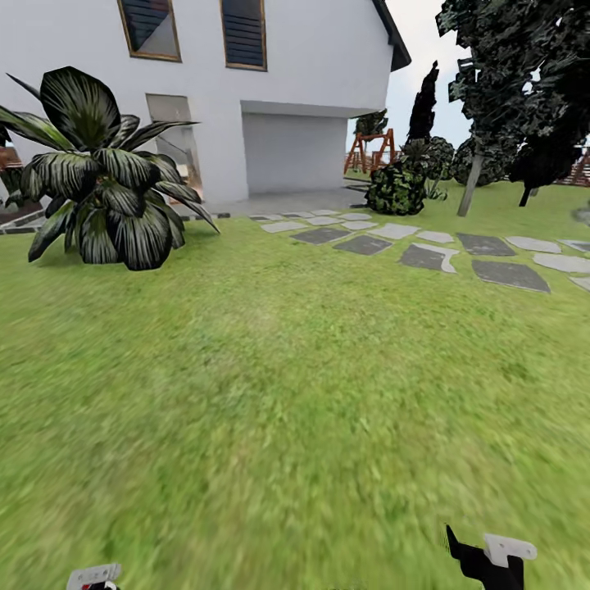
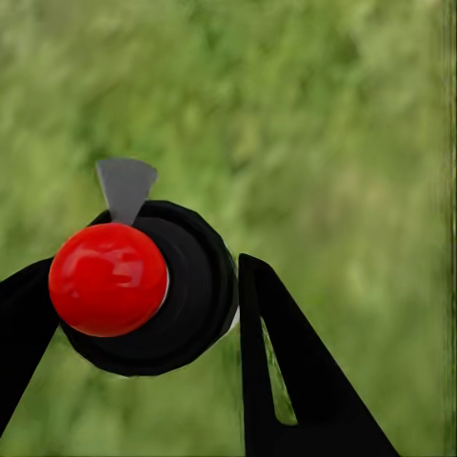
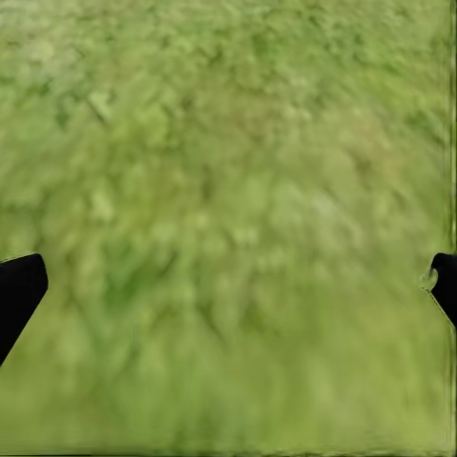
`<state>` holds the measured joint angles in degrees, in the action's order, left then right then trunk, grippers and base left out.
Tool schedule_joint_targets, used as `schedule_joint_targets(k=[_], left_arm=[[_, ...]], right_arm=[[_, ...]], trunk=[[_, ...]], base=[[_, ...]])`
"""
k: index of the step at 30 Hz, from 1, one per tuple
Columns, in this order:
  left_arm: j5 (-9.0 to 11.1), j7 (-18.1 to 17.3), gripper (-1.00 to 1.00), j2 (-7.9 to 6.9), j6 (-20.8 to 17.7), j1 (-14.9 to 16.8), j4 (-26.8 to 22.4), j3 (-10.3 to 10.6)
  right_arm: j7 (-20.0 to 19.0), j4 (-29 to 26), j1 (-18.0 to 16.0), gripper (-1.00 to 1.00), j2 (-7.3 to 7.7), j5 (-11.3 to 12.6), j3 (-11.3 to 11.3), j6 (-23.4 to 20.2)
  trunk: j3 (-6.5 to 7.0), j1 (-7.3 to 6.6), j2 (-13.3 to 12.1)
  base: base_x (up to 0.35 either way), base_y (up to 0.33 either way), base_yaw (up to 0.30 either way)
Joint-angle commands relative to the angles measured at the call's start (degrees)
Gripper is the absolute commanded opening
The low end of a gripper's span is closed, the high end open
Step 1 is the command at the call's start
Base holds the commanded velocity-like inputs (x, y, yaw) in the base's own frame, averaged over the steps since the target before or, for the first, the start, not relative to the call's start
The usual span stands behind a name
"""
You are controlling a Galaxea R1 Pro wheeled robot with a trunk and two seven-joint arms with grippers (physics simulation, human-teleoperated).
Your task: In the garden, pick up the pesticide atomizer on the floor and spray pesticide onto both trees until each tree trunk is fully covered.
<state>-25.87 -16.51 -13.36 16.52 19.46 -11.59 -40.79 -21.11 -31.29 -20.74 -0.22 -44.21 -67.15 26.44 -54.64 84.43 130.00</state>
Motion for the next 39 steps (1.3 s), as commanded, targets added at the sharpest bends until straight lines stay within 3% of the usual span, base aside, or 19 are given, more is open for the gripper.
schedule_joint_targets(k=[1,25,27,30,39], left_arm=[[0.0,0.0,-1.00,0.00,0.0,0.0,0.0,0.0],[0.4,0.0,-1.00,0.04,0.0,0.0,-0.1,-0.1],[1.6,0.0,-1.00,0.01,0.0,0.0,-0.2,-0.2],[5.7,-0.1,-1.00,-0.09,0.0,0.0,-0.2,-0.1],[5.8,-0.1,-1.00,-0.11,0.0,0.0,0.0,0.0]], right_arm=[[0.0,0.0,0.0,1.00,0.02,0.0,0.0,0.0],[-0.2,0.0,0.0,1.00,0.08,0.1,0.0,-0.1],[-0.2,0.1,0.0,1.00,0.05,0.1,0.0,-0.1],[-0.1,0.1,0.0,1.00,0.04,0.0,0.0,-0.1],[-0.1,0.2,0.0,1.00,0.04,0.0,0.0,-0.1]], trunk=[[0.00,0.00,0.0],[0.00,0.00,0.0],[0.00,0.00,0.0],[0.00,0.00,0.0],[0.00,0.00,0.0]], base=[[0.000,0.000,-0.300],[0.000,0.000,-0.300],[0.000,0.000,-0.300],[0.000,0.000,-0.300],[0.000,0.000,-0.300]])
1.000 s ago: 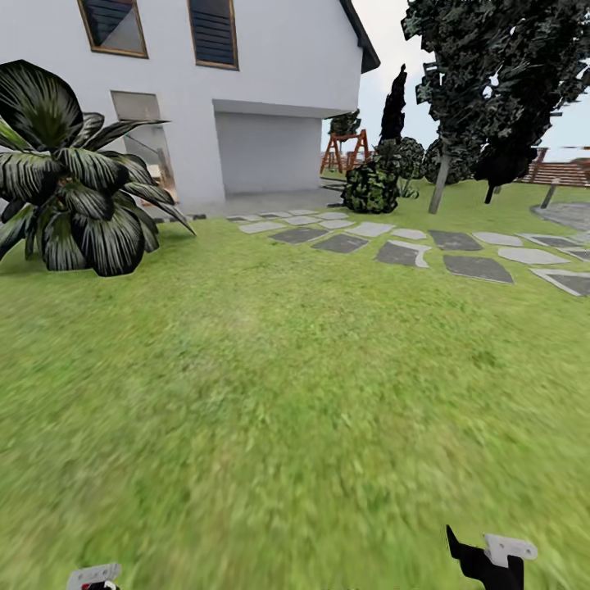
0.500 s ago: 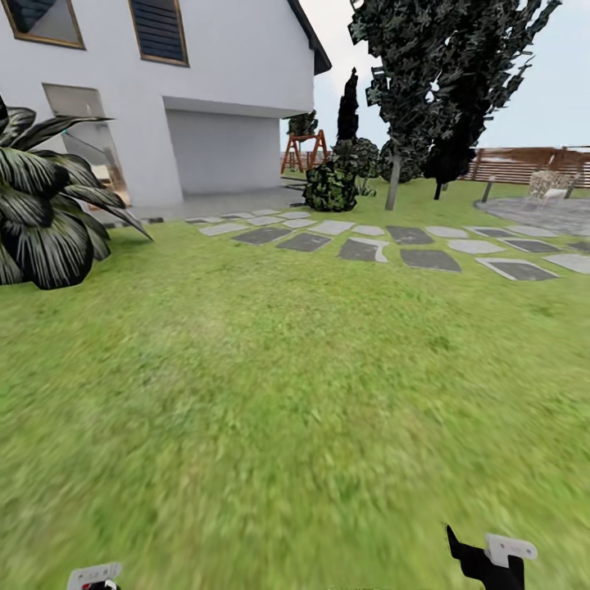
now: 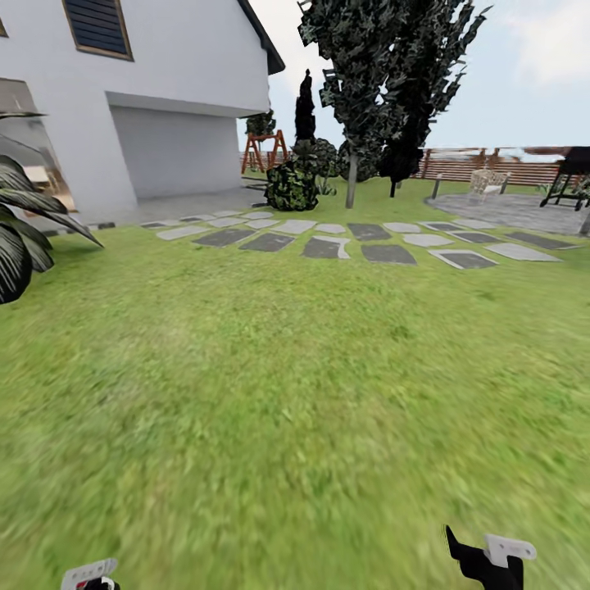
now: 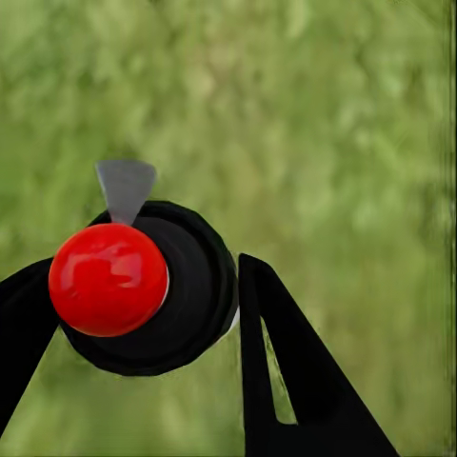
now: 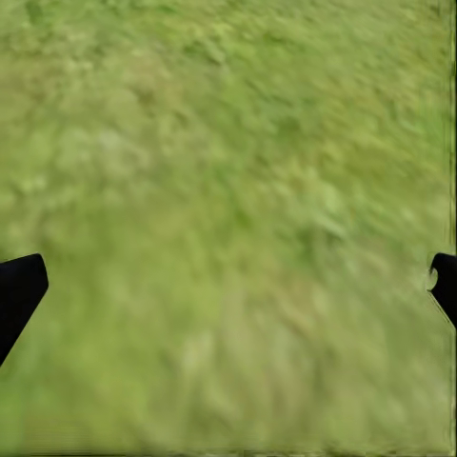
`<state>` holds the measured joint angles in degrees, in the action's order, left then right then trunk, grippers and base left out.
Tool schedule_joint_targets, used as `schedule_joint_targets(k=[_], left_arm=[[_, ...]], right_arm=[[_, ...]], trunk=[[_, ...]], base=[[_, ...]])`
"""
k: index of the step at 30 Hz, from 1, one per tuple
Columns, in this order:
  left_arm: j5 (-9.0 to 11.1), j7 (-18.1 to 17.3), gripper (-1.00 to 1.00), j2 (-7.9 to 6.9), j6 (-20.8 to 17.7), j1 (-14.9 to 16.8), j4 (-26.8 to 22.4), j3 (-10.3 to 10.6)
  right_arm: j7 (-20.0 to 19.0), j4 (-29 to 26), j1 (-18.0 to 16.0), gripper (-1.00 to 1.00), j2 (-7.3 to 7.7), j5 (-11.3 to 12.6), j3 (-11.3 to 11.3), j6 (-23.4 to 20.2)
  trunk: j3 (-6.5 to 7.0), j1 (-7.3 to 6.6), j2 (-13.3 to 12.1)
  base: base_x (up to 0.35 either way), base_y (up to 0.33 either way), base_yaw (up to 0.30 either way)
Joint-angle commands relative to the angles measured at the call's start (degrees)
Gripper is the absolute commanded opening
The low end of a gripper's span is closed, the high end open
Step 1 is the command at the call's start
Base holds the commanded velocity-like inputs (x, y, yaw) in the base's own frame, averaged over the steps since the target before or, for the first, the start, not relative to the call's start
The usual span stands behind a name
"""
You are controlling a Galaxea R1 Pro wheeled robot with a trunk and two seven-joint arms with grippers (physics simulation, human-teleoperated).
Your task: In the garden, pick up the pesticide atomizer on the floor and spray pesticide onto both trees until each tree trunk is fully covered.
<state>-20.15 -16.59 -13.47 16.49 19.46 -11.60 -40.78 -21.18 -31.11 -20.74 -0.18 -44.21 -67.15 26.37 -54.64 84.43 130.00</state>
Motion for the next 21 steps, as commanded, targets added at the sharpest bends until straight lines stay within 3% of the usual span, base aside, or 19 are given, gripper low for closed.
schedule_joint_targets(k=[1,21], left_arm=[[0.0,0.0,-1.00,-0.01,0.0,0.0,0.0,0.0],[-0.2,0.0,-1.00,-0.16,-0.1,0.0,0.0,0.1]], right_arm=[[0.0,0.0,0.0,1.00,0.00,0.0,0.0,0.0],[0.0,0.0,0.0,1.00,0.00,0.0,0.0,0.0]], trunk=[[0.00,0.00,0.0],[0.00,0.00,0.0]], base=[[0.000,0.000,-0.300],[0.000,0.000,-0.300]])
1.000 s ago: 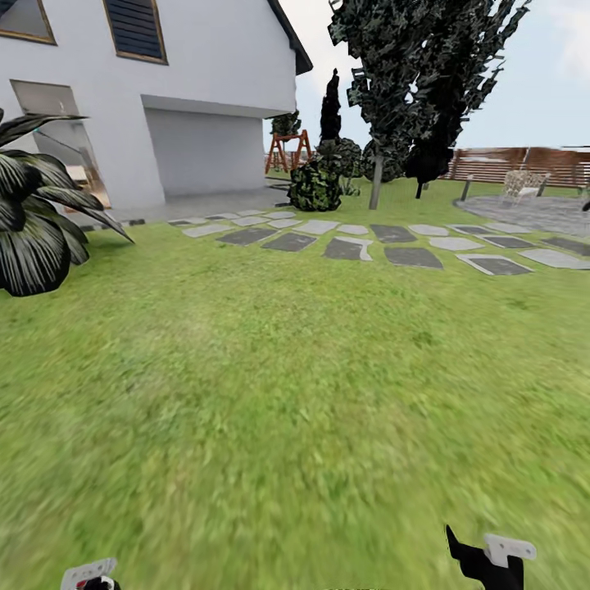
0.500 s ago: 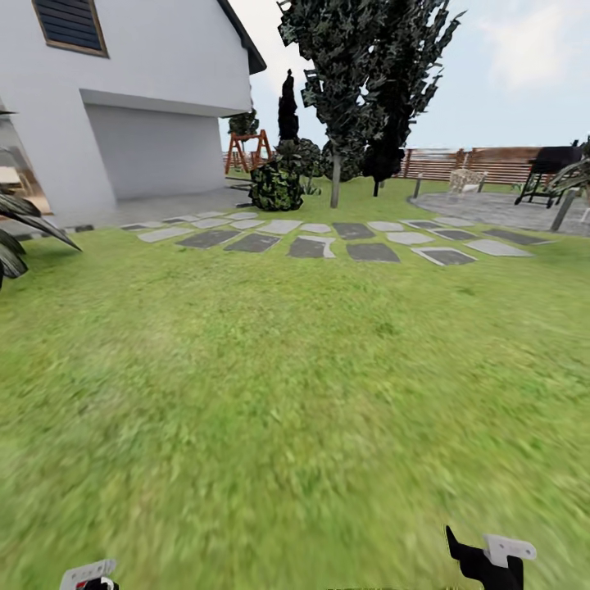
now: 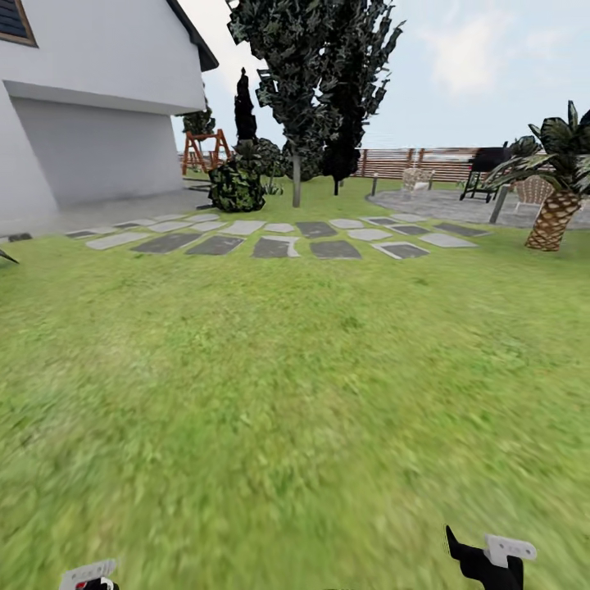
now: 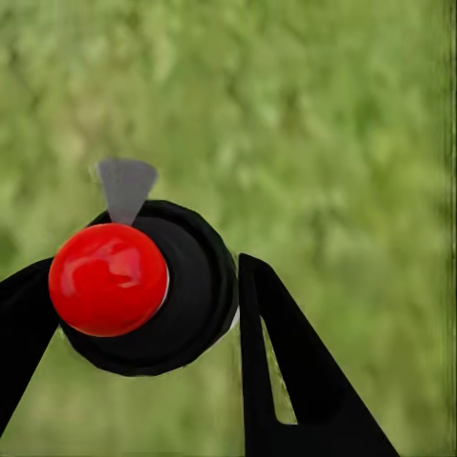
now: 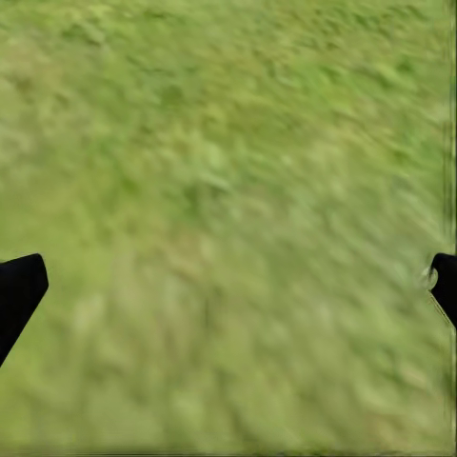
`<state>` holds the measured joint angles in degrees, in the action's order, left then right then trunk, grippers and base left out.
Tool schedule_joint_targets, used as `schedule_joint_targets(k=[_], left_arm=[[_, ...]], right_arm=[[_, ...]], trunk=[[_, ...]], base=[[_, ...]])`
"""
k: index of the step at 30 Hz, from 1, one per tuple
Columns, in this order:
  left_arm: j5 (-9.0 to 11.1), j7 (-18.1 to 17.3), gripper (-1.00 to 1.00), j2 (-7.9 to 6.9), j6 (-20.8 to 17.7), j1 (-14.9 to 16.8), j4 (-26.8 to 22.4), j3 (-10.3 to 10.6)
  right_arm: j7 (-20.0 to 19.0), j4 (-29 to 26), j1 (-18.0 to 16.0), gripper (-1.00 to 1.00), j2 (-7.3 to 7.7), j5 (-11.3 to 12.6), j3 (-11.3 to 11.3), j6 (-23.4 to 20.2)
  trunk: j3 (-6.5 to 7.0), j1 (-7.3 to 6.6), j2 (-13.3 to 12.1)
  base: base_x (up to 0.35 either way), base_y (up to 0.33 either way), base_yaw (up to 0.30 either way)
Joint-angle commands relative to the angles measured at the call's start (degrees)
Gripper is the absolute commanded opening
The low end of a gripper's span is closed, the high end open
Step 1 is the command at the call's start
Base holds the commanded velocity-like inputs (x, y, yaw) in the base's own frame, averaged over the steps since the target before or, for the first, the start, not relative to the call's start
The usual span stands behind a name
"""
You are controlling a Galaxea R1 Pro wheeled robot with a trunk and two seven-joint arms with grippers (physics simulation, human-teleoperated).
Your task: In the garden, pick up the pesticide atomizer on the floor and spray pesticide onto both trees until each tree trunk is fully covered.
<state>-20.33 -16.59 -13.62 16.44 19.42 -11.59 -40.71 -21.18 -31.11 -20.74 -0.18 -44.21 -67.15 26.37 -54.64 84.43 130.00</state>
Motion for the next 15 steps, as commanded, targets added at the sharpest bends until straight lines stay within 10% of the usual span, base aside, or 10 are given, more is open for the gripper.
schedule_joint_targets(k=[1,15], left_arm=[[0.0,0.0,-1.00,0.00,0.0,0.0,0.0,0.0],[0.0,0.0,-1.00,0.00,0.0,0.0,0.0,0.0]], right_arm=[[0.0,0.0,0.0,1.00,0.00,0.0,0.0,0.0],[0.0,0.0,0.0,1.00,0.00,0.0,0.0,0.0]], trunk=[[0.00,0.00,0.0],[0.00,0.00,0.0]], base=[[0.000,0.000,-0.300],[0.000,0.000,-0.300]])
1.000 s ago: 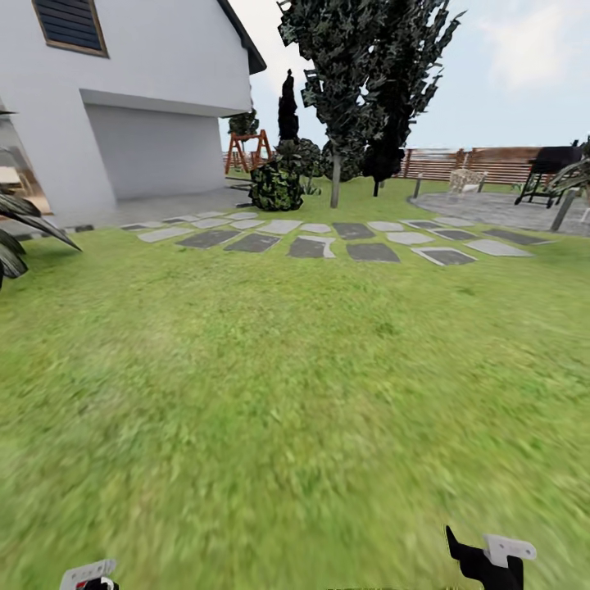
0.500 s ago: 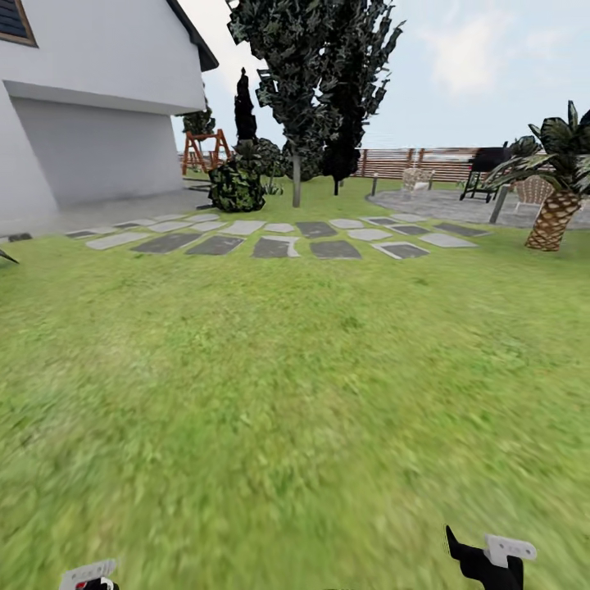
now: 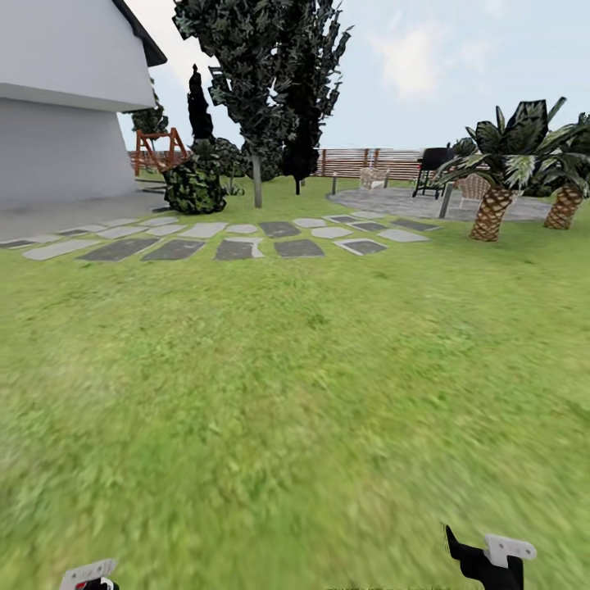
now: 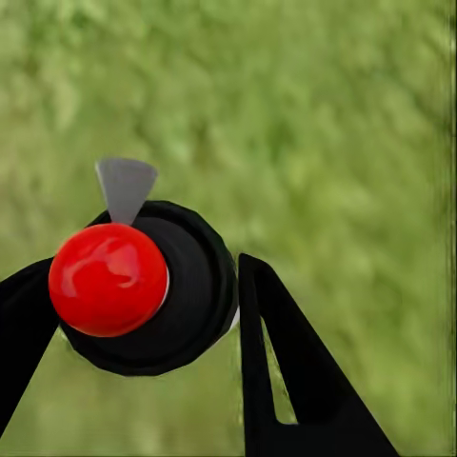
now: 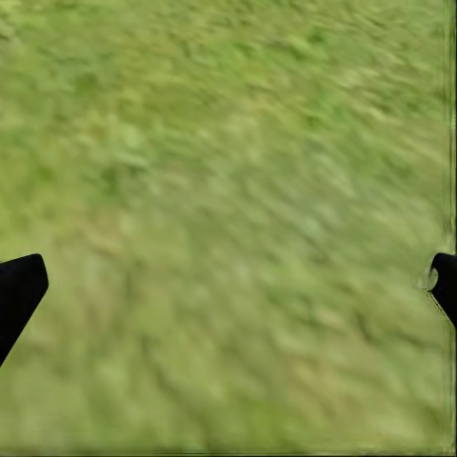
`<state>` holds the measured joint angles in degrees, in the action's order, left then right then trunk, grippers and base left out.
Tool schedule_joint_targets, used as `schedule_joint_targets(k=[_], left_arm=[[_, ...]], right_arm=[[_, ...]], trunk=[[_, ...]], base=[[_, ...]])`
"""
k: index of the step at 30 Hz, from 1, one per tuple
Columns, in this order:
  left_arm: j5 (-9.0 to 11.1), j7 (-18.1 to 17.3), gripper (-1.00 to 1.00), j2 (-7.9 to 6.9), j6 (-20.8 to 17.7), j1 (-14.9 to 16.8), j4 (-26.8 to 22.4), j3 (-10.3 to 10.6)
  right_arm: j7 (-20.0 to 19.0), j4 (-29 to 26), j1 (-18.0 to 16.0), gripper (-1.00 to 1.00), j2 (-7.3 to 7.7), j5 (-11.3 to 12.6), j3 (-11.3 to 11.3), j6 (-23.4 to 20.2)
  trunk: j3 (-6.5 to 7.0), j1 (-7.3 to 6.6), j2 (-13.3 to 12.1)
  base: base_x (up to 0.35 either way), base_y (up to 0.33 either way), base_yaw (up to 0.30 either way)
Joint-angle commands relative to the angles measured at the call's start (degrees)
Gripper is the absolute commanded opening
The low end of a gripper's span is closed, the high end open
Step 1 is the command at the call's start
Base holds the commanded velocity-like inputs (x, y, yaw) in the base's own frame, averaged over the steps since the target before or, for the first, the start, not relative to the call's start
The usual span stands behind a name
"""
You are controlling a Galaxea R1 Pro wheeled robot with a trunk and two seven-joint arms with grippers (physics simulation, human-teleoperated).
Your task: In the garden, pick up the pesticide atomizer on the floor and spray pesticide onto both trees until each tree trunk is fully covered.
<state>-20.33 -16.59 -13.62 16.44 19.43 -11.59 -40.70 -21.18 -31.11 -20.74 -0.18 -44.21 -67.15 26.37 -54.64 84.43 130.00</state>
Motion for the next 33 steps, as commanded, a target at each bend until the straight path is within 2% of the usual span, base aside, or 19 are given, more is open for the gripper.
schedule_joint_targets(k=[1,33], left_arm=[[0.0,0.0,-1.00,0.00,0.0,0.0,0.0,0.0],[0.0,0.0,-1.00,0.00,0.0,0.0,0.0,0.0]], right_arm=[[0.0,0.0,0.0,1.00,0.00,0.0,0.0,0.0],[0.0,0.0,0.0,1.00,0.00,0.0,0.0,0.0]], trunk=[[0.00,0.00,0.0],[0.00,0.00,0.0]], base=[[0.000,0.000,-0.300],[0.000,0.000,-0.300]])
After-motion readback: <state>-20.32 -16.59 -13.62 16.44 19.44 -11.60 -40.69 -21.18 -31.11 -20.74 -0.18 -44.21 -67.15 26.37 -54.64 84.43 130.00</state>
